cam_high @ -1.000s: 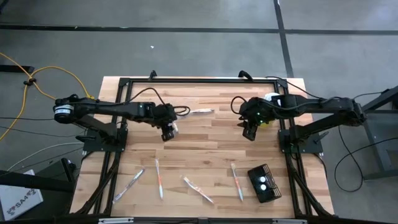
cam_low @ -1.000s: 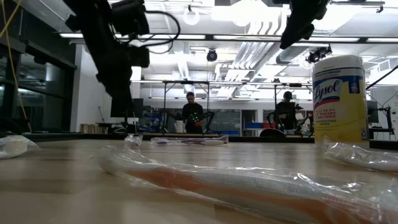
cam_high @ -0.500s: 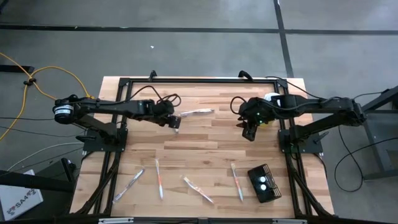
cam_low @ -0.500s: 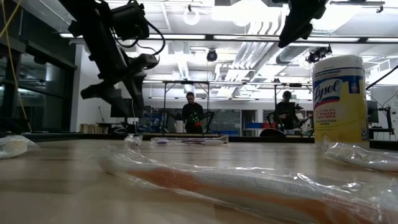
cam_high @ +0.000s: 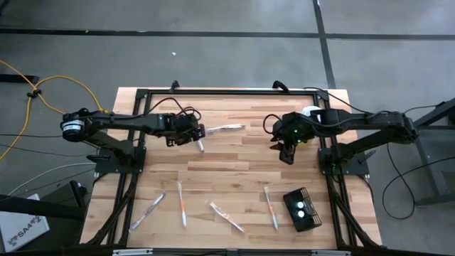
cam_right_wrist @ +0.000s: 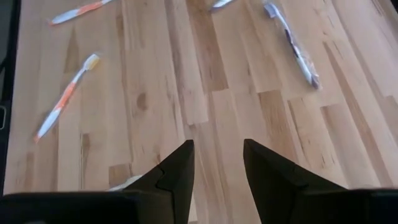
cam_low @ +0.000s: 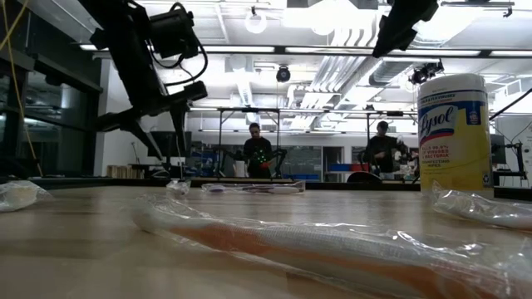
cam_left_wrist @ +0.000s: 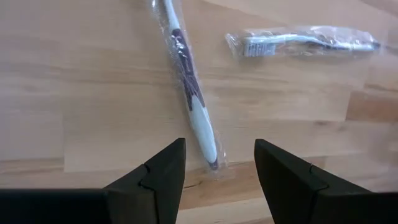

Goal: Pick & Place toothbrushing station
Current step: Put the purple toothbrush into the mesh organizer

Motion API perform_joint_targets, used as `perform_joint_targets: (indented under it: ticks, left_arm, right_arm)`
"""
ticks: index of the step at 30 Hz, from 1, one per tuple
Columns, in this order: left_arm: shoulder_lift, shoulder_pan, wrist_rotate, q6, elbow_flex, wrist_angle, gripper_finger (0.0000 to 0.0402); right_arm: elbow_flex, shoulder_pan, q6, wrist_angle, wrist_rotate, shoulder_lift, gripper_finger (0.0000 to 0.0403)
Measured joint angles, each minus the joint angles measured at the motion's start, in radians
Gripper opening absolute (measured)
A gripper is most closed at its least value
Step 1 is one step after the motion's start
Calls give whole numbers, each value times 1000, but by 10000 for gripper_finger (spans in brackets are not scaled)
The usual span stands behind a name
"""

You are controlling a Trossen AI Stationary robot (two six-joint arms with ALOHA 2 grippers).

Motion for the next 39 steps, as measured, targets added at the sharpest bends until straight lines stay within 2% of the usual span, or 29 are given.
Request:
perform_joint_targets:
  ticks: [12,20,24,39]
  left_arm:
    - [97,24,38,-116,7,16,185]
    - [204,24,72,-122,9,142,185]
    - [249,26,106,-122,10,144,185]
    - [257,45,120,-103,11,140,185]
  right_arm:
    - [0,73,-10,4,-2,0,129]
    - [0,114,-10,4,-1,0,129]
    - [0,128,-10,4,0,0,129]
    - [0,137,-10,6,0,0,129]
